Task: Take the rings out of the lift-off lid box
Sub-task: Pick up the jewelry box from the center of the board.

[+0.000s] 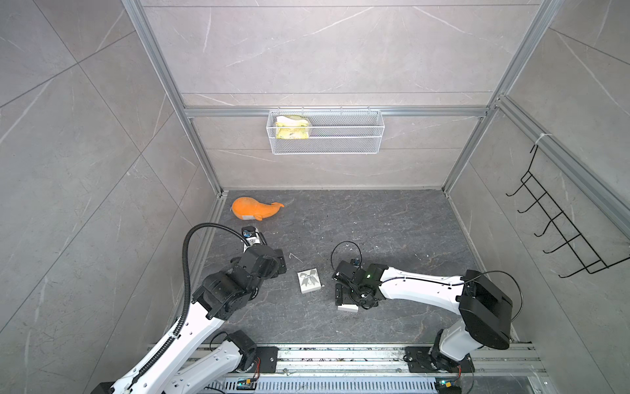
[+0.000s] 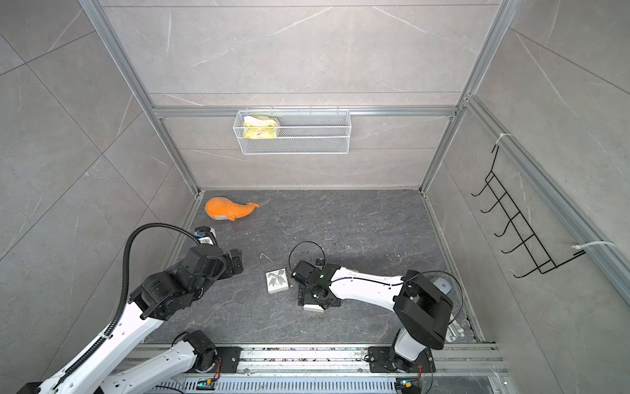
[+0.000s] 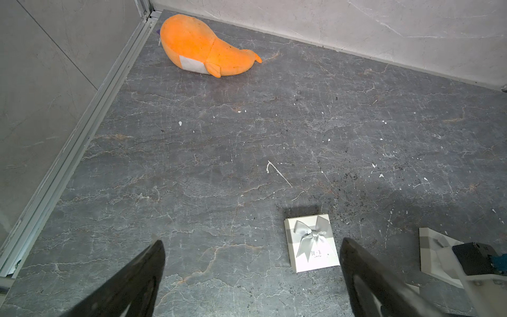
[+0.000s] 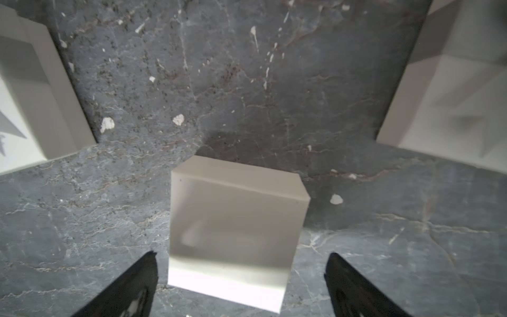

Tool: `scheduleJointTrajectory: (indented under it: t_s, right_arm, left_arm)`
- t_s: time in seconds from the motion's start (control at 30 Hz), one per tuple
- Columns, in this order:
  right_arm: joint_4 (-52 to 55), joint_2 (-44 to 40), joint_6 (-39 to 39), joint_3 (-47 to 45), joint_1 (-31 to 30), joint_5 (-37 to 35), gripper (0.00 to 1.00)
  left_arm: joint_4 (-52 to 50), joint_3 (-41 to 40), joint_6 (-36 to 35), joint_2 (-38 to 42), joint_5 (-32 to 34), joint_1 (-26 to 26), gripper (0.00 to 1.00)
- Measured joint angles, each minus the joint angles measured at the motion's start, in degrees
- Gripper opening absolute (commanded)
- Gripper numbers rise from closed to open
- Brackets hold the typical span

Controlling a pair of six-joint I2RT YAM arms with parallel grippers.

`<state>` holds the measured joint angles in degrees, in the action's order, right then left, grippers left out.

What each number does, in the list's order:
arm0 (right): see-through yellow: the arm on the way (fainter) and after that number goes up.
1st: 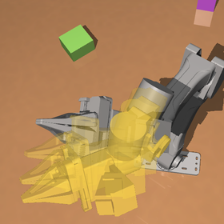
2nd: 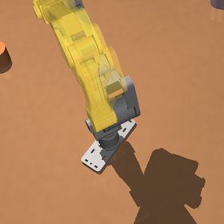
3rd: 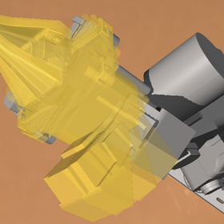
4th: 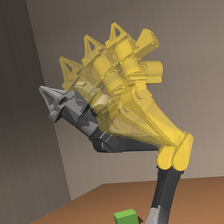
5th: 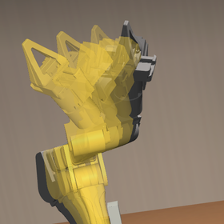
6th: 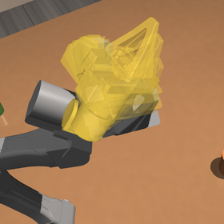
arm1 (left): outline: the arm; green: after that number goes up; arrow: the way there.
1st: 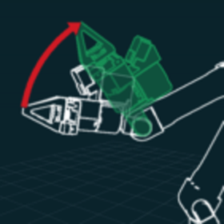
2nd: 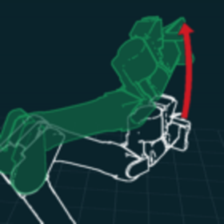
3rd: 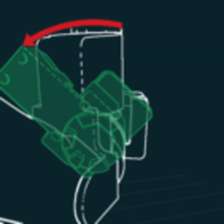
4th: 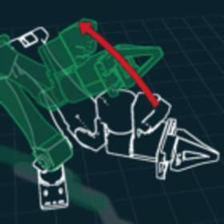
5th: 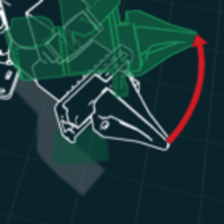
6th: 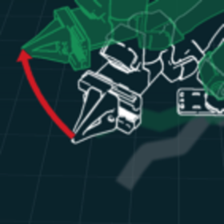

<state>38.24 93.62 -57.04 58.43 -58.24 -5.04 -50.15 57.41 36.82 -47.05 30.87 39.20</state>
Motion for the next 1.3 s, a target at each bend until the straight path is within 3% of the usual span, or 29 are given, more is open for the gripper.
scheduleJointTrajectory:
  t_s: [0.3,0.5,0.9,1.03,1.3]
  right_arm:
    - [-0.68,4.33,0.07,1.51,-0.04,-0.90,0.87]
    - [-0.57,4.63,0.85,4.04,-0.04,-1.73,0.76]
    - [0.98,5.40,1.79,4.33,-0.24,-2.51,0.95]
    - [0.96,5.51,2.19,4.35,-1.09,-2.49,0.85]
    - [0.92,6.91,2.60,4.37,-1.33,-2.27,0.77]
  left_arm:
    - [-0.02,-0.52,-0.22,0.39,0.02,-0.26,1.00]
    - [-0.07,-0.74,-0.26,0.39,0.02,-0.26,1.00]
    - [-0.22,-0.85,-0.39,0.94,0.07,-0.28,1.00]
    - [-0.55,-0.87,-0.42,1.29,0.24,-0.35,1.00]
    - [-0.90,-0.92,-0.42,1.44,0.46,-0.37,1.00]
